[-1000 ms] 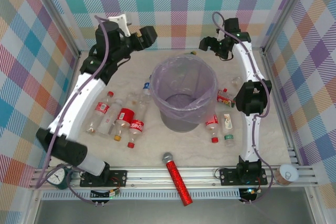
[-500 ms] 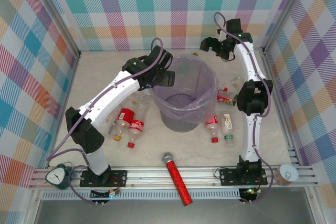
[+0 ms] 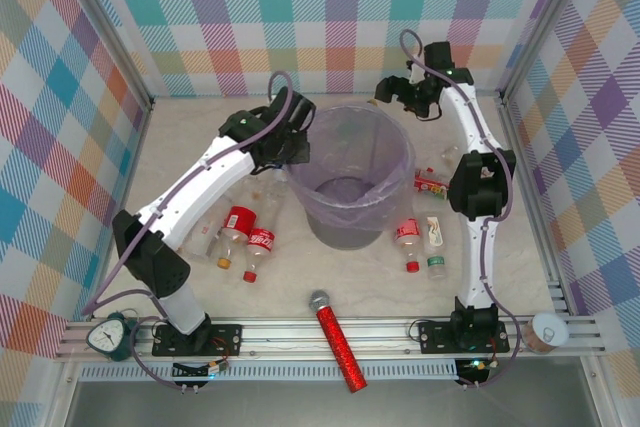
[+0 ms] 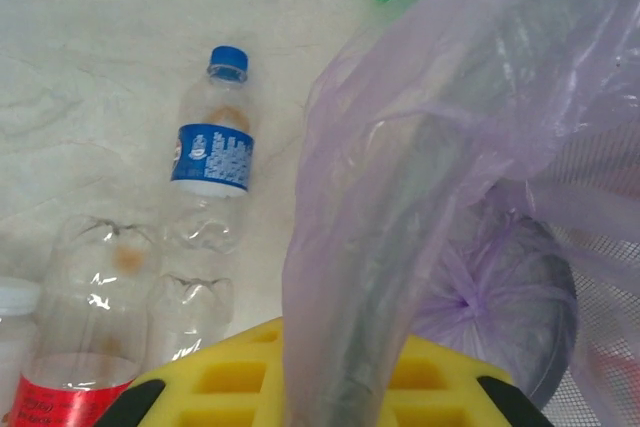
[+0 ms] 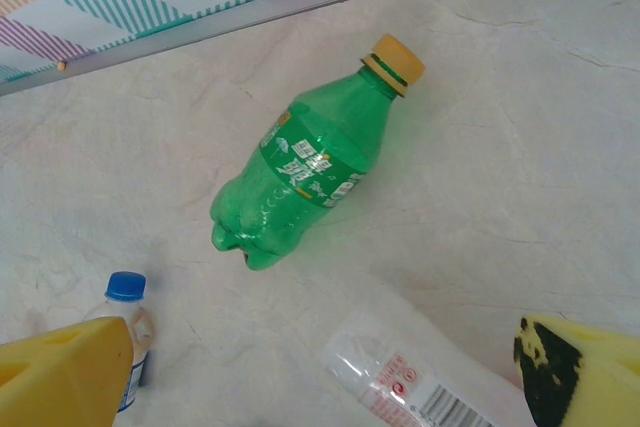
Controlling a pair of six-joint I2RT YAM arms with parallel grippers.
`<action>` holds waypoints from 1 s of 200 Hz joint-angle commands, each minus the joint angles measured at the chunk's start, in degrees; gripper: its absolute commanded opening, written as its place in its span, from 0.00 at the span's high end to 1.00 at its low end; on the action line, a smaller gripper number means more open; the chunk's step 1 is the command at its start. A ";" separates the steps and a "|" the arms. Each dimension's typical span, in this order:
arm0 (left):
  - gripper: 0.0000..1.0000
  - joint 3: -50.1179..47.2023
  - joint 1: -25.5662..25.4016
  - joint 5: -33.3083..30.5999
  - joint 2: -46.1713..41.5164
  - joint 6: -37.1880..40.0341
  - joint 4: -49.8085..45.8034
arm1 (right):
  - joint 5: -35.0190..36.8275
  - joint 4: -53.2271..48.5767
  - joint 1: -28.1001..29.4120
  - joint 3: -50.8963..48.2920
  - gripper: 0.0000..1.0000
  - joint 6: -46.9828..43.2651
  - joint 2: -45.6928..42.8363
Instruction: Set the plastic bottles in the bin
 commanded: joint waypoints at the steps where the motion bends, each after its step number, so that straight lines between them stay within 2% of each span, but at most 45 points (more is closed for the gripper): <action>1: 1.00 -3.54 4.19 -0.37 -2.89 -0.95 -1.78 | 1.43 1.25 2.79 -0.26 0.02 0.24 0.79; 26: 1.00 -3.92 7.86 1.83 -4.62 -0.55 -1.89 | 2.48 2.28 4.57 -0.29 0.02 0.94 2.14; 54: 1.00 -3.90 10.44 3.68 -5.68 -0.08 -1.29 | 7.03 4.04 5.98 0.18 0.02 2.58 3.80; 110: 1.00 -6.59 12.05 5.30 -6.65 -0.09 1.39 | 12.88 2.90 6.47 7.57 0.03 11.84 11.62; 158: 1.00 -7.82 12.98 6.32 -7.78 1.84 2.74 | 15.82 6.74 8.43 9.46 0.03 20.89 14.86; 200: 1.00 -8.66 13.03 7.74 -8.53 2.90 5.12 | 18.51 8.19 10.30 14.07 0.04 25.29 19.48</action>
